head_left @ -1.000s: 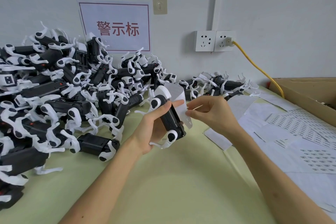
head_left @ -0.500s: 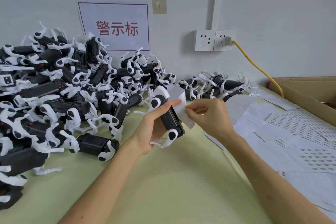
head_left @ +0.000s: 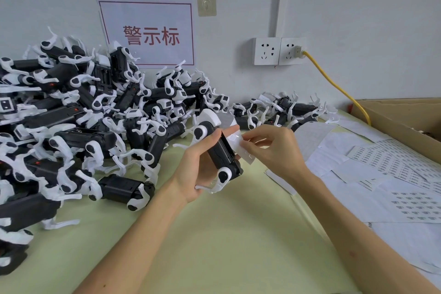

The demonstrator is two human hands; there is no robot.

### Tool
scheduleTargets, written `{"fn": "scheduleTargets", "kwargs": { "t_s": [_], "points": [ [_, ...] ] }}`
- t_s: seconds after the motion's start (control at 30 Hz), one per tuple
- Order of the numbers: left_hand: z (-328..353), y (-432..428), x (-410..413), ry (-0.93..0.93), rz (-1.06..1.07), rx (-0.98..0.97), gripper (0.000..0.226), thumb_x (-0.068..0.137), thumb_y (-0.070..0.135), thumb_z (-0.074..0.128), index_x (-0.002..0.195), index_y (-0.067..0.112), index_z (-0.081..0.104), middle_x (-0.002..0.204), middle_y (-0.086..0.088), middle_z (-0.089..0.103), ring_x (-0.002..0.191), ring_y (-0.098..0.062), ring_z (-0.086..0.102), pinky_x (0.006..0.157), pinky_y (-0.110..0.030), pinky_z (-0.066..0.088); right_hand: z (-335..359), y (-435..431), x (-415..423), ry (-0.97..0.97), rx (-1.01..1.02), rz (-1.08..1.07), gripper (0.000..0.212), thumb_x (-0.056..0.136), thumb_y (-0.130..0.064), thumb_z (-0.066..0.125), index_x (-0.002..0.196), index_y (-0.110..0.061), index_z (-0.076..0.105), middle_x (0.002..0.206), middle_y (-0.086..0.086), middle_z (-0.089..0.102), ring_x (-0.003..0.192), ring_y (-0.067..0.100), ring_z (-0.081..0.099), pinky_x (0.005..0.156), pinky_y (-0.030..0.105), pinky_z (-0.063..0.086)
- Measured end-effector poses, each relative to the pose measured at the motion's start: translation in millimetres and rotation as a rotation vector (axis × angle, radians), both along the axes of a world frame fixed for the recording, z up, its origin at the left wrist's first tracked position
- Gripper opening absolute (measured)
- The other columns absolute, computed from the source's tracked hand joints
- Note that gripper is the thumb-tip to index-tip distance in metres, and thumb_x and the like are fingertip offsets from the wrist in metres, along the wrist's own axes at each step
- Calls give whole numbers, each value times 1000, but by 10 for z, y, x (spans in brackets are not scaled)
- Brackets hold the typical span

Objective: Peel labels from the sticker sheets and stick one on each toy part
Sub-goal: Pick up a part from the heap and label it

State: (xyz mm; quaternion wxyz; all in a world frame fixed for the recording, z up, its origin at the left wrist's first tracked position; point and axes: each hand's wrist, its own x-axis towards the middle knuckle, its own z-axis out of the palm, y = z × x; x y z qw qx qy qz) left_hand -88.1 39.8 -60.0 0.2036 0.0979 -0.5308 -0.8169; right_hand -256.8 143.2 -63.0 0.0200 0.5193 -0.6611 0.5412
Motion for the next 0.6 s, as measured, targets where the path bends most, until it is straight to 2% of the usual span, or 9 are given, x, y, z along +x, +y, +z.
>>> {"fn": "scheduleTargets", "kwargs": {
  "t_s": [0.13,0.27,0.33,0.4,0.5,0.6],
  "points": [
    [-16,18,-30,-3,23,7,62,87,50,65,139,16,63,139,-14,64,132,-30,60,95,-38,48,11,-2,-12,-20,4,4,13,84,-4,79,97,-9,80,87,-7,74,77,8,71,77,23,59],
    [-34,-1,-39,-40,93,6,61,85,51,65,135,15,67,142,-24,58,134,-36,56,102,-44,44,-6,-33,29,-50,9,-33,11,84,-6,80,94,-11,80,83,-9,74,75,8,69,76,21,57],
    [-23,-3,-30,-37,92,12,62,85,51,65,135,14,67,147,-29,50,129,-38,56,98,-46,43,-10,-45,44,-75,2,-42,8,83,-7,81,91,-10,80,83,-6,75,73,7,69,75,20,57],
    [-17,-7,-27,-35,78,15,61,85,52,64,134,15,68,140,-30,57,116,-33,59,87,-40,50,-12,-49,50,-95,-4,-47,6,82,-8,82,88,-9,79,83,-4,76,73,8,70,75,20,57],
    [-19,-13,-22,-33,60,1,59,86,52,62,132,16,69,115,-14,71,94,-24,67,67,-32,55,-19,-48,61,-124,-5,-61,5,81,-10,83,81,-12,79,77,-3,76,70,9,70,71,19,56],
    [-30,-6,-12,-34,65,-36,54,87,51,61,128,17,71,98,-5,75,81,-18,70,62,-27,56,-34,-53,91,-127,7,-74,6,81,-11,82,76,-13,78,70,-6,74,64,6,68,64,18,52]
  ]
}}
